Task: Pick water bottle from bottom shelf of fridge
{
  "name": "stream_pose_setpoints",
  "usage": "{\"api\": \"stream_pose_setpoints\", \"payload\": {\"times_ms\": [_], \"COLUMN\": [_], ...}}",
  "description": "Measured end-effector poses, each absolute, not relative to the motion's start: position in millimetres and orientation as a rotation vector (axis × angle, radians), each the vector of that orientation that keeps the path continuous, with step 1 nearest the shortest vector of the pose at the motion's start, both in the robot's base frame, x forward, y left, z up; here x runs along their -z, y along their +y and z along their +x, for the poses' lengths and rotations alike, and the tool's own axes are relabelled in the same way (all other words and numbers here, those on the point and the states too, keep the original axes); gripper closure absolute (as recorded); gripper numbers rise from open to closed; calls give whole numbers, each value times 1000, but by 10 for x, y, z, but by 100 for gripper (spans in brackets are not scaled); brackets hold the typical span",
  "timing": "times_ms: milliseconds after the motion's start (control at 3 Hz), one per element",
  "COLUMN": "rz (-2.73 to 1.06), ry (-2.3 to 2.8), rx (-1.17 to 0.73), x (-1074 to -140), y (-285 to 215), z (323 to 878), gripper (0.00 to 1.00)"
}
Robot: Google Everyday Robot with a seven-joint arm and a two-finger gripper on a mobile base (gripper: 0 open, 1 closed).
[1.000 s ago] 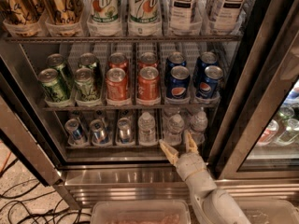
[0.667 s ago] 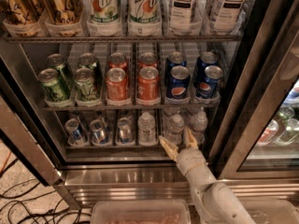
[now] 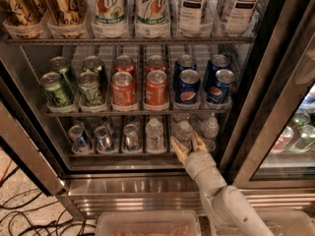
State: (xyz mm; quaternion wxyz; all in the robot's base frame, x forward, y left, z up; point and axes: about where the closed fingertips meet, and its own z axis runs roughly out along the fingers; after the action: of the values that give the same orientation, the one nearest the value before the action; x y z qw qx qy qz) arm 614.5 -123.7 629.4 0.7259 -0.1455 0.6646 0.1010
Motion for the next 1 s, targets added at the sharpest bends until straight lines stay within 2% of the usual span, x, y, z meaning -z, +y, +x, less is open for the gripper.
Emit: {"api": "stream_pose_setpoints", "payload": {"times_ms": [667, 1000], "rz": [-321, -336], "ry": [1466, 1444], "rx": [-223, -227], "x": [-6295, -6366], "y": [-1237, -1208], "z": [6145, 6145], "gripper": [92, 100]}}
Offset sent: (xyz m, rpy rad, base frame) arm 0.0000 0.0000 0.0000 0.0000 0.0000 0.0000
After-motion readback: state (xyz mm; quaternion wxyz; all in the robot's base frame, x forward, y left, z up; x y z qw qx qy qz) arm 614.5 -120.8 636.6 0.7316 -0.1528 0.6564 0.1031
